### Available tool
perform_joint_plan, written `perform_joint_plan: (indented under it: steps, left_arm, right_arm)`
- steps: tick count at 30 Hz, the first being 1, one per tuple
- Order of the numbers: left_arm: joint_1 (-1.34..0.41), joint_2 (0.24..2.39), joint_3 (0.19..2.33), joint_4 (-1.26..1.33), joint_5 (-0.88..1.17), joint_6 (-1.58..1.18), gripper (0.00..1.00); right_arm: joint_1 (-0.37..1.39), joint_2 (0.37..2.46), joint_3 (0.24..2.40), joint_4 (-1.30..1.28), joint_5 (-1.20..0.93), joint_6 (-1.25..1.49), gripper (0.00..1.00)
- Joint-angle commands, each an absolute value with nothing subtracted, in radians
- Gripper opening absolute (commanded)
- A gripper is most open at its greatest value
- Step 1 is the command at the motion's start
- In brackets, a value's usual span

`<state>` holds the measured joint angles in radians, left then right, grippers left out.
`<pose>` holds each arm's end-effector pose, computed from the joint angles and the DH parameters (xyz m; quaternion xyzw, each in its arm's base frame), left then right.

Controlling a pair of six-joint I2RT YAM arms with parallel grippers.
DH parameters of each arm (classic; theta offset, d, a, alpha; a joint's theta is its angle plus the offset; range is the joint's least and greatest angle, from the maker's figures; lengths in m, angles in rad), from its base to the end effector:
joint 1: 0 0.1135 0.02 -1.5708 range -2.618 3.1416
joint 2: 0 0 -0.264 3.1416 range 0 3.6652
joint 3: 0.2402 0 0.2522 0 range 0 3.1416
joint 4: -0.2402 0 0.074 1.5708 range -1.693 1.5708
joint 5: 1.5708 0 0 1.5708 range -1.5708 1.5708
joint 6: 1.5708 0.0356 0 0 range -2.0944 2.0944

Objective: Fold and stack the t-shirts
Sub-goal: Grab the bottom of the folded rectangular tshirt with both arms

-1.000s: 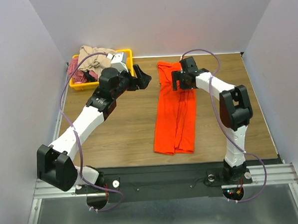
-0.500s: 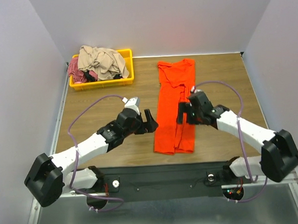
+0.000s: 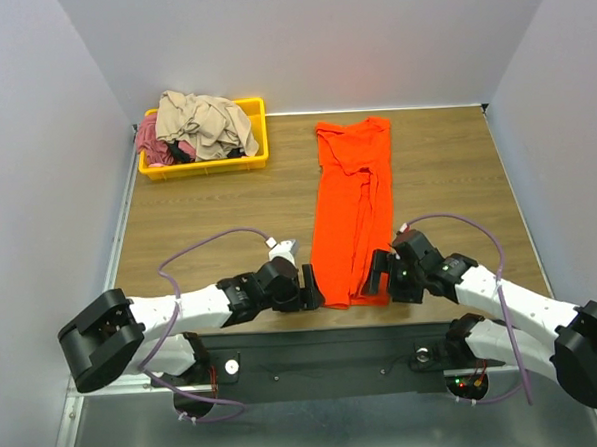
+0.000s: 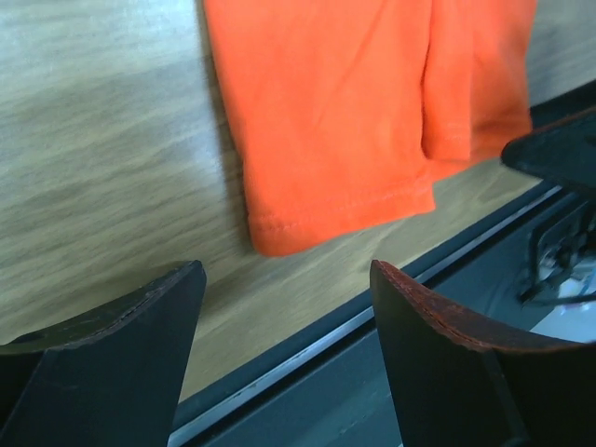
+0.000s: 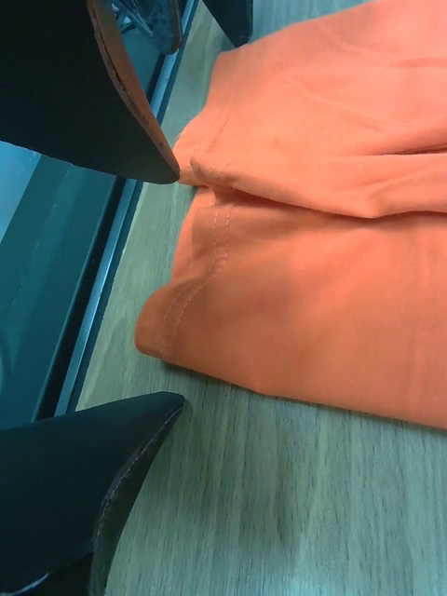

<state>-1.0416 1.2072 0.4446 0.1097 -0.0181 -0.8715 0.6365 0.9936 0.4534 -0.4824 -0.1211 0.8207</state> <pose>0.1175 -0.1997 0.1678 0.0722 0.8936 -0.3573 0.2619 0.1373 0.1068 0.1669 0.0721 0.9583 0.2234 0.1628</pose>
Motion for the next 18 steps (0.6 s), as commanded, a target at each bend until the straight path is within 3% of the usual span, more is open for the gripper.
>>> perform_joint_plan:
  steps: [1,4,10,18]
  left_arm:
    - [-1.046,1.219,0.443,0.213,-0.067,-0.897,0.81]
    - [-1.043,1.255,0.454,0.212,-0.117,-0.911,0.77]
    - [-1.031,1.353,0.5,0.196,-0.138,-0.89,0.53]
    - [-1.032,1.408,0.466,0.236,-0.038,-0.911,0.01]
  right_arm:
    - [0.646,1.003,0.443,-0.488,-0.132,0.844,1.0]
    - [0.646,1.044,0.452,-0.486,-0.101,0.839,1.0]
    - [0.646,1.083,0.454,-0.486,-0.052,0.844,0.88]
    - [0.646,1.146,0.442,-0.485,-0.038,0.848,0.39]
